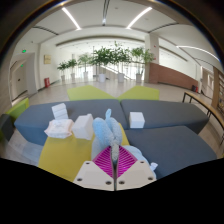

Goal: Fold towel

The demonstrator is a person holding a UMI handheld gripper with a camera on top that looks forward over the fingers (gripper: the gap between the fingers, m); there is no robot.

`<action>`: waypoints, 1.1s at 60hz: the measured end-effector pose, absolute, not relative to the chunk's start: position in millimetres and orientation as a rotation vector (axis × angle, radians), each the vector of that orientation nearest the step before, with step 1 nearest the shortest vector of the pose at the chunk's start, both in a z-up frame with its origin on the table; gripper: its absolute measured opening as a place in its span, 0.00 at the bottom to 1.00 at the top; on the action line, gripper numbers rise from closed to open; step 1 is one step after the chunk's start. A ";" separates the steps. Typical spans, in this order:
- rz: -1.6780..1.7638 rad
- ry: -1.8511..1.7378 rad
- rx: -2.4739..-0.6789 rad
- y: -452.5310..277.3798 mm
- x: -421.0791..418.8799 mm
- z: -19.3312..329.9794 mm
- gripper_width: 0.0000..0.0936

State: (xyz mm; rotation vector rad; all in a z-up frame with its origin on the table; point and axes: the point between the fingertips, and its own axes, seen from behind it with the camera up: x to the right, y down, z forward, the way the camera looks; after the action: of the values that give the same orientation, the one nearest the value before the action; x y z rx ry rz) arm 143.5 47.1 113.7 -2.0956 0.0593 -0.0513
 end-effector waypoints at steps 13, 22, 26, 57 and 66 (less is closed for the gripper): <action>-0.193 0.146 -2.315 19.9 234.5 -4.6 0.03; -0.203 0.118 -2.282 18.8 243.2 11.4 0.51; -0.241 0.143 -2.270 9.9 254.1 33.0 0.92; 0.081 0.123 -2.099 -153.5 137.3 189.2 0.89; 0.051 0.053 -2.060 -178.9 114.4 205.3 0.89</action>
State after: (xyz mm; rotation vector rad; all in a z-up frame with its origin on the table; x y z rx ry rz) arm 114.4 -178.9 205.3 -2.0597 0.0531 0.0510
